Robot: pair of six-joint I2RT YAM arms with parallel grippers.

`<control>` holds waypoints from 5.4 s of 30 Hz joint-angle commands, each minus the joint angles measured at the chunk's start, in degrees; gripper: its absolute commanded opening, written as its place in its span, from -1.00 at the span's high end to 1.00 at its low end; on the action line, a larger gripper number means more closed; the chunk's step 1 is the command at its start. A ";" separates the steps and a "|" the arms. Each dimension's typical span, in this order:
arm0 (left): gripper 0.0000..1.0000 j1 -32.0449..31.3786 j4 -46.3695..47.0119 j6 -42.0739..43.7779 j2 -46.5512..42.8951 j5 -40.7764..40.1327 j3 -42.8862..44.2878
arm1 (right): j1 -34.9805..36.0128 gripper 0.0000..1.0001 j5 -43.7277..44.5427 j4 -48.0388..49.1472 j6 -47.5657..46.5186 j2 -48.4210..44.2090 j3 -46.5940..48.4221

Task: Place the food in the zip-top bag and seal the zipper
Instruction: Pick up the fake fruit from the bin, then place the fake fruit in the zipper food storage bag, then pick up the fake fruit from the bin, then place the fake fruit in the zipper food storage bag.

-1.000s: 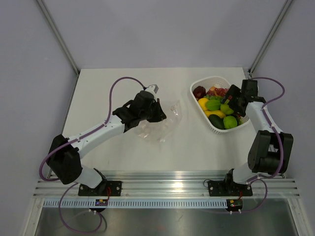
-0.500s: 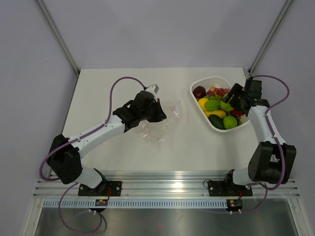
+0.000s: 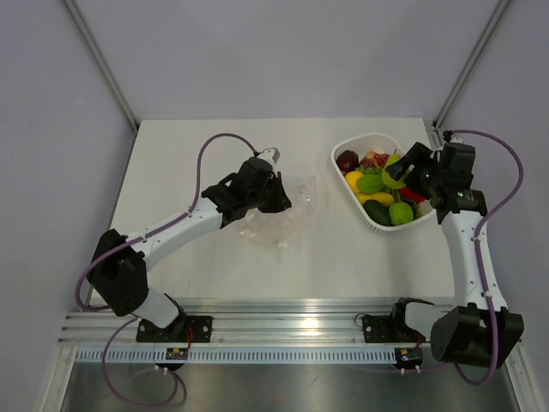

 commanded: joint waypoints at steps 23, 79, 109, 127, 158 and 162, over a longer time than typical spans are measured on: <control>1.00 -0.28 1.61 -2.15 -1.27 4.42 5.70 | 36.30 -0.06 3.40 9.06 10.29 2.35 -0.89; 1.00 3.15 5.65 -5.75 -6.89 7.32 0.34 | 8.80 -0.98 24.59 -6.41 1.50 8.69 -4.32; 1.00 3.15 6.26 -5.66 -4.43 8.64 0.43 | 4.23 0.10 22.12 -4.38 -0.26 11.25 -2.56; 1.00 3.06 9.78 -8.65 -1.97 11.89 1.13 | 4.23 0.28 15.27 -11.85 -0.35 -1.68 2.98; 1.00 -1.86 11.01 -11.90 11.74 15.94 14.05 | 21.97 0.24 6.03 -6.86 4.22 3.93 10.54; 1.00 -1.86 10.49 -11.64 10.78 15.59 13.96 | 25.58 0.25 6.74 -5.01 5.36 5.96 9.57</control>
